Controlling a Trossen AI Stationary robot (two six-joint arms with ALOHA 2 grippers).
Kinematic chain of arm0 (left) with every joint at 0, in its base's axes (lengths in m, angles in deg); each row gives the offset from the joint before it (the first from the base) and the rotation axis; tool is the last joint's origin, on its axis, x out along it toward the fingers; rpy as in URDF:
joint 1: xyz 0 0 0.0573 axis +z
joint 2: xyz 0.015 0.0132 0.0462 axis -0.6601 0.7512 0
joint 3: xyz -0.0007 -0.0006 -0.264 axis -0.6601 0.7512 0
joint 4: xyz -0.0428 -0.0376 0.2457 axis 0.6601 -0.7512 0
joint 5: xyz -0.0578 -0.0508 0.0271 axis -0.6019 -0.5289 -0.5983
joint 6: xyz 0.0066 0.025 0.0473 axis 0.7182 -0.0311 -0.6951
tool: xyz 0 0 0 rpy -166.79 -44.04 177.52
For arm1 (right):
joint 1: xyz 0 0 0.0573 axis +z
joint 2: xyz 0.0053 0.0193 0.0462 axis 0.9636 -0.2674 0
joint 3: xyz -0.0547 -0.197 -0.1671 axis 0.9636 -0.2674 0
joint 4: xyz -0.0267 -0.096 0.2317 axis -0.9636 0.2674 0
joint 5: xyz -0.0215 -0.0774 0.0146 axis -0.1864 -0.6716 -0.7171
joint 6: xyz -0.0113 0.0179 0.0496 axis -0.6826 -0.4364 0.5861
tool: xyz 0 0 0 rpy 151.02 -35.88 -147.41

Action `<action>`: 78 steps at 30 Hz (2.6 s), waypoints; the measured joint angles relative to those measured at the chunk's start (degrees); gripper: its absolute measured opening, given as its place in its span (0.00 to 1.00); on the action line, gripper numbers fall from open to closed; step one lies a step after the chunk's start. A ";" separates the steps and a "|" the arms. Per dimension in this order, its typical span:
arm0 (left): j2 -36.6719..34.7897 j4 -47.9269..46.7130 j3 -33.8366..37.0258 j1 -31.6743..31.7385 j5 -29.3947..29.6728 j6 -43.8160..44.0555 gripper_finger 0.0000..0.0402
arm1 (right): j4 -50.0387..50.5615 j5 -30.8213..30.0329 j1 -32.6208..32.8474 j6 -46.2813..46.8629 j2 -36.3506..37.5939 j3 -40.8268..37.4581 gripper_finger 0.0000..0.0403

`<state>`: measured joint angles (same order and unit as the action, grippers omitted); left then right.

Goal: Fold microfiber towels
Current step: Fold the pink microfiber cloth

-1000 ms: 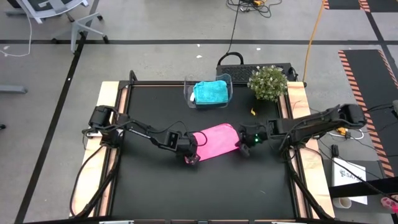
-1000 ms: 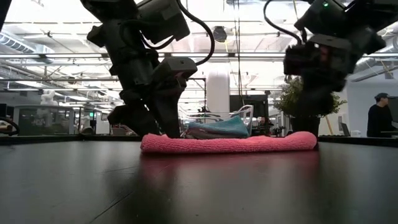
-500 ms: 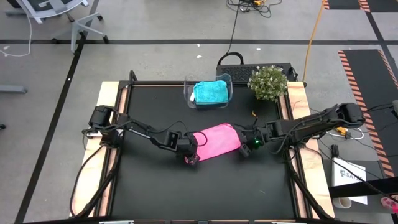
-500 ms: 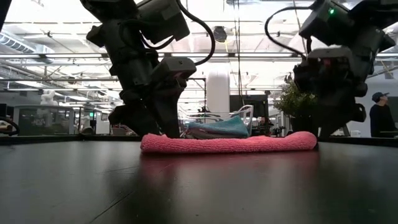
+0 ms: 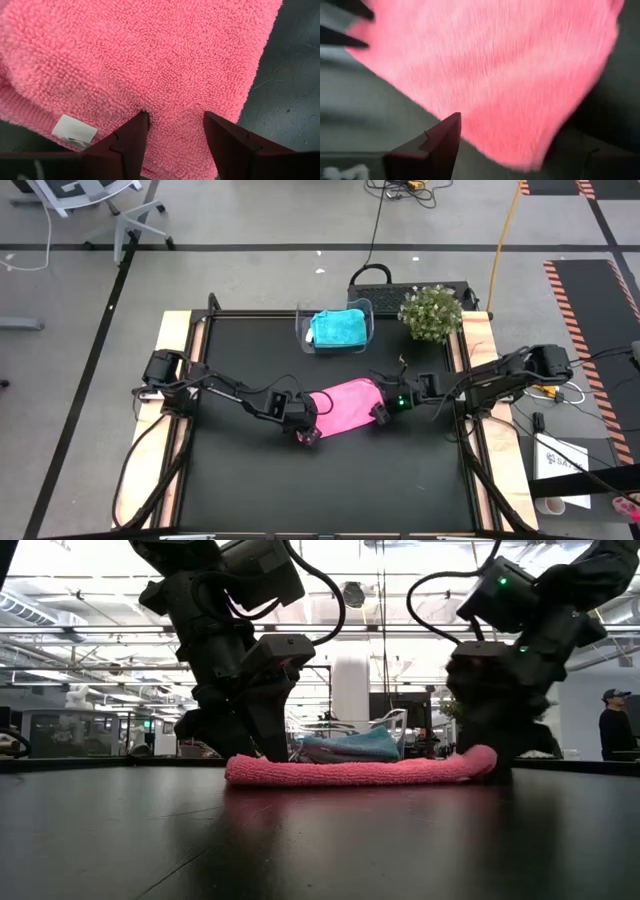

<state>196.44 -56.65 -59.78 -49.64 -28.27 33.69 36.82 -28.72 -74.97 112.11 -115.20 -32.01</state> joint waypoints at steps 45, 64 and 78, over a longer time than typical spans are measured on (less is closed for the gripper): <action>-6.26 -9.25 0.09 -1.30 2.64 0.10 0.50 | 6.70 -1.25 -1.23 -6.62 0.17 0.07 0.00; -3.13 -6.05 -0.07 -0.14 0.99 -0.19 0.50 | 13.44 -4.25 -2.55 -5.41 6.58 2.25 0.00; -3.43 -4.39 -0.02 1.53 1.71 -0.44 0.50 | 24.47 -4.53 -2.12 -18.22 -4.17 25.09 0.00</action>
<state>193.01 -61.04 -59.80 -48.11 -26.57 33.25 61.29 -33.25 -77.09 93.89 -119.37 -6.92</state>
